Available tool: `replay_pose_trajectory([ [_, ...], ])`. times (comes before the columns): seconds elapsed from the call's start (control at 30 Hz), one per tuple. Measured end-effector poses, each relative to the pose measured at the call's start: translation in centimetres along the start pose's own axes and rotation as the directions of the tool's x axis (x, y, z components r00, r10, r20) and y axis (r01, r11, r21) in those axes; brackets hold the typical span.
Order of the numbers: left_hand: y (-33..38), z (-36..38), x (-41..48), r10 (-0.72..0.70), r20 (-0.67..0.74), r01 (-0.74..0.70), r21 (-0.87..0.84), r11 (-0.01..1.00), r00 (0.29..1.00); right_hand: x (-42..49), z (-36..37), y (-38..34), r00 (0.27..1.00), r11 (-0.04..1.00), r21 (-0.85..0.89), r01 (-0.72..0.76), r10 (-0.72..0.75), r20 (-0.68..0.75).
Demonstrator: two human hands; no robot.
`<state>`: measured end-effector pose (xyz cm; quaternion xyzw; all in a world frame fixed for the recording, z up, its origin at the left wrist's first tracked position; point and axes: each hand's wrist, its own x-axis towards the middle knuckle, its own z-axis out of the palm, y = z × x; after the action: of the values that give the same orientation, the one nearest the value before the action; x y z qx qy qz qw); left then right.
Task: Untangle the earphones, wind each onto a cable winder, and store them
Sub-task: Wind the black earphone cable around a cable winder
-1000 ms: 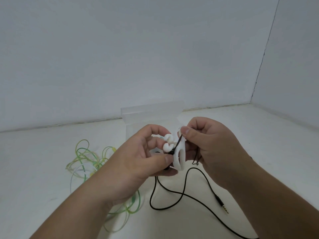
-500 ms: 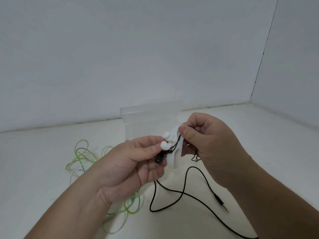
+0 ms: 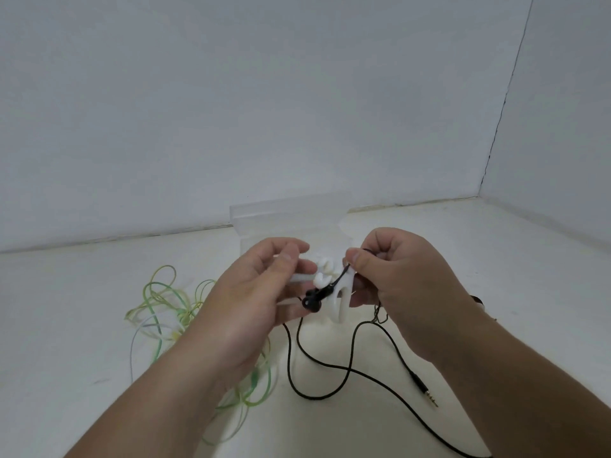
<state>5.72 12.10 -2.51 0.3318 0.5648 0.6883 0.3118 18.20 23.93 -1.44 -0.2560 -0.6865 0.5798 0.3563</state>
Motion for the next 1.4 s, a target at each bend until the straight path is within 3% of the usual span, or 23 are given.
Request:
replay_pose_trajectory([
  [0.1, 0.2, -0.3, -0.1, 0.168, 0.100, -0.183, 0.176, 0.967, 0.981, -0.1, 0.1, -0.1, 1.000, 0.999, -0.032, 0.004, -0.004, -0.005],
  [0.3, 0.1, -0.4, -0.1, 0.178, 0.217, -0.228, 0.232, 0.946, 0.960, -0.3, 0.1, -0.3, 1.000, 0.999, -0.043, -0.001, 0.002, 0.020],
  [0.53, 0.5, -1.1, 0.0, 0.141, 0.279, -0.206, 0.220, 0.953, 0.950, -0.4, -0.5, -1.0, 0.986, 0.995, 0.048, -0.085, 0.078, 0.147],
  [0.7, 0.8, -1.3, -0.2, 0.095, 0.349, -0.159, 0.161, 0.974, 0.932, 0.2, -1.4, -0.7, 0.997, 1.000, -0.020, -0.013, 0.014, 0.072],
  [0.87, 0.9, -1.1, -0.2, 0.091, 0.374, -0.128, 0.073, 0.989, 0.923, 0.4, -1.4, -0.4, 0.996, 1.000, 0.008, -0.007, 0.006, 0.092],
  [1.1, 0.9, -0.8, -0.3, 0.178, 0.263, -0.143, -0.146, 0.979, 0.948, 0.0, -0.7, 0.1, 0.983, 0.990, -0.136, -0.035, 0.059, 0.175],
  [1.27, 0.9, -0.8, 0.1, 0.238, 0.026, -0.234, -0.093, 0.968, 0.971, -0.8, 0.5, 0.1, 0.916, 0.984, -0.178, -0.027, 0.095, 0.389],
  [1.4, 0.9, -0.9, 0.2, 0.250, -0.097, -0.254, -0.040, 0.966, 0.963, -1.0, 0.6, 0.0, 0.892, 0.981, -0.196, 0.001, 0.088, 0.443],
])
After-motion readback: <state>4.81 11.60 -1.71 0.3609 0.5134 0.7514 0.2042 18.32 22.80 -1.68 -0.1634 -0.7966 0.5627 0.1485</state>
